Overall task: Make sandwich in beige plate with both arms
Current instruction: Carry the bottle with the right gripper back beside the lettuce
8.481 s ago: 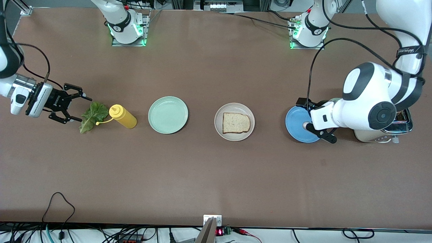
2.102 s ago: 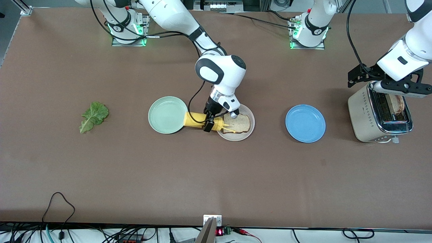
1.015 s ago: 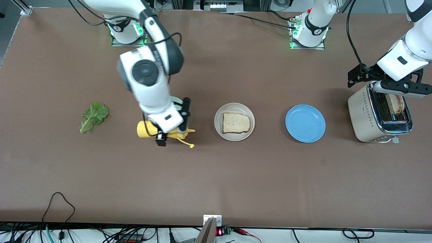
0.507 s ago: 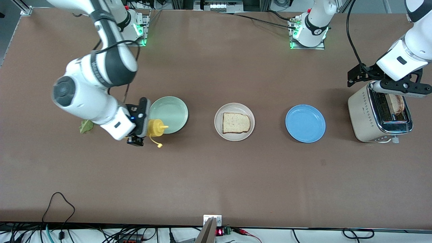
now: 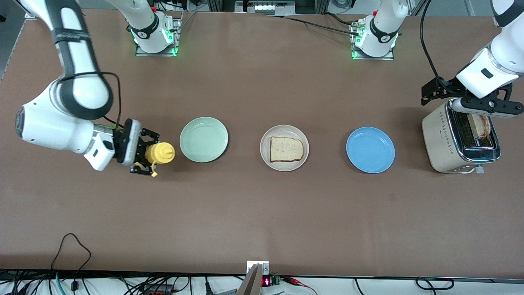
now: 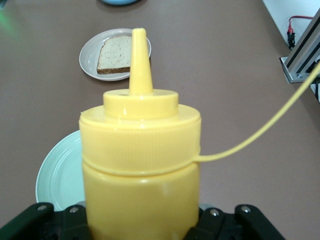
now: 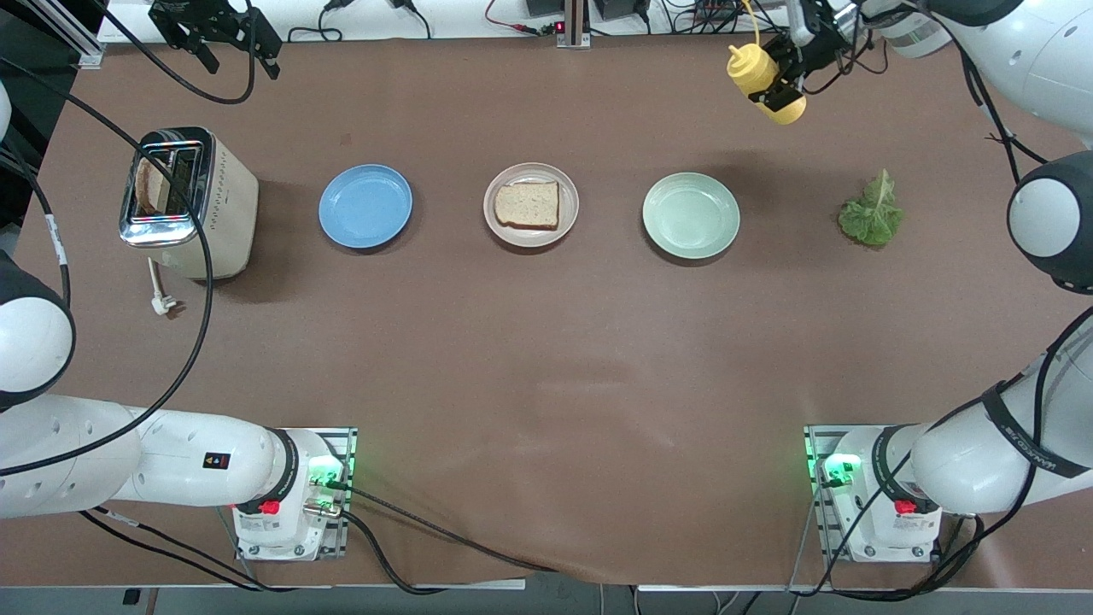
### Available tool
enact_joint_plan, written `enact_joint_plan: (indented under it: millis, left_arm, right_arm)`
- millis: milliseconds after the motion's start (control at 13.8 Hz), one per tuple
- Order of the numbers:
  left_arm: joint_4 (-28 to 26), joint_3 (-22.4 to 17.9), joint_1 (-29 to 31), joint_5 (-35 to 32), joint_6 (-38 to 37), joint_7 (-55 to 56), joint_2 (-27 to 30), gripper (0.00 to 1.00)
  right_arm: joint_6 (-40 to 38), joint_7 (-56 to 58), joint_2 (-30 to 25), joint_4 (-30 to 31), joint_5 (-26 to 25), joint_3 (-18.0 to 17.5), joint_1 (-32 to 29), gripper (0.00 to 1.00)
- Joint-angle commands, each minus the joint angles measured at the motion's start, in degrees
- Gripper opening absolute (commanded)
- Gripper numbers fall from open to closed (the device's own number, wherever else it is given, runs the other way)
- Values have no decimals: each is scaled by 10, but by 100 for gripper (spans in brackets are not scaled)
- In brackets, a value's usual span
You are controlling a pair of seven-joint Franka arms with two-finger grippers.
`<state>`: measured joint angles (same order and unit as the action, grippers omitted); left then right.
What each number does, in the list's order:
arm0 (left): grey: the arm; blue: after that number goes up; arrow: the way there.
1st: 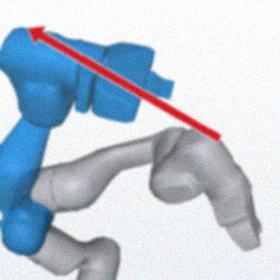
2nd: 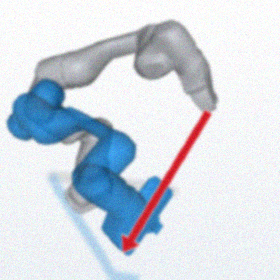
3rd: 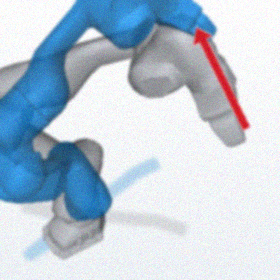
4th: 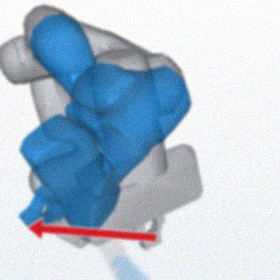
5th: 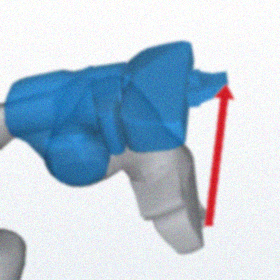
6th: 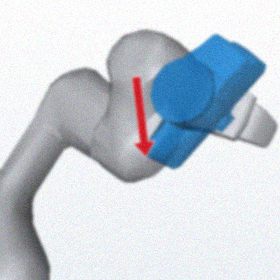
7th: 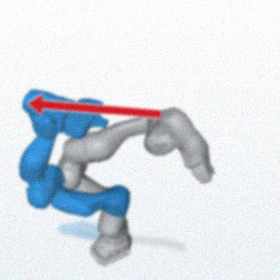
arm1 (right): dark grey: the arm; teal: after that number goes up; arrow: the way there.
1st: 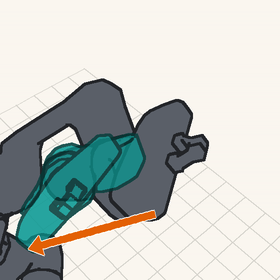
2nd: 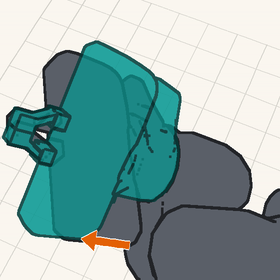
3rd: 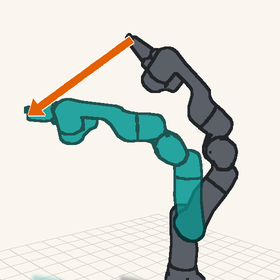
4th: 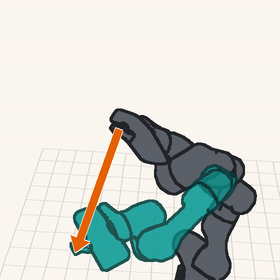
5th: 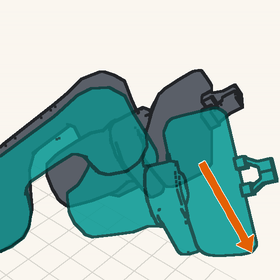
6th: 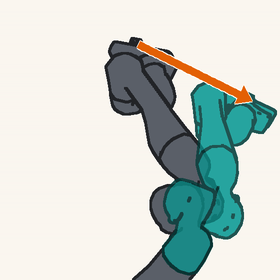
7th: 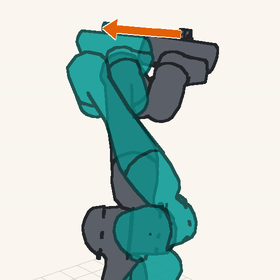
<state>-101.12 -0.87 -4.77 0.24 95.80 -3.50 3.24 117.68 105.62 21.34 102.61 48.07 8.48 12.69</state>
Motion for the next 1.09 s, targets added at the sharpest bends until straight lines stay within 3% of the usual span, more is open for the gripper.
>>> enact_joint_plan:
  millis: [0,145,507,1015]
  left_arm:
    - [7,1,-1,-10,-10,3,1,100]
    - [7,1,-1,-10,-10,3,0,100]
    - [7,0,-1,-10,-10,3,0,100]
    - [7,-1,3,-9,-10,4,-1,100]
  right_arm:
    - [-1,103,-17,61,85,-11,-38,29]
    - [-10,175,-7,88,148,-11,-63,29]
    - [-126,330,76,106,279,-11,-133,29]
    - [-229,425,161,105,343,-11,-169,29]
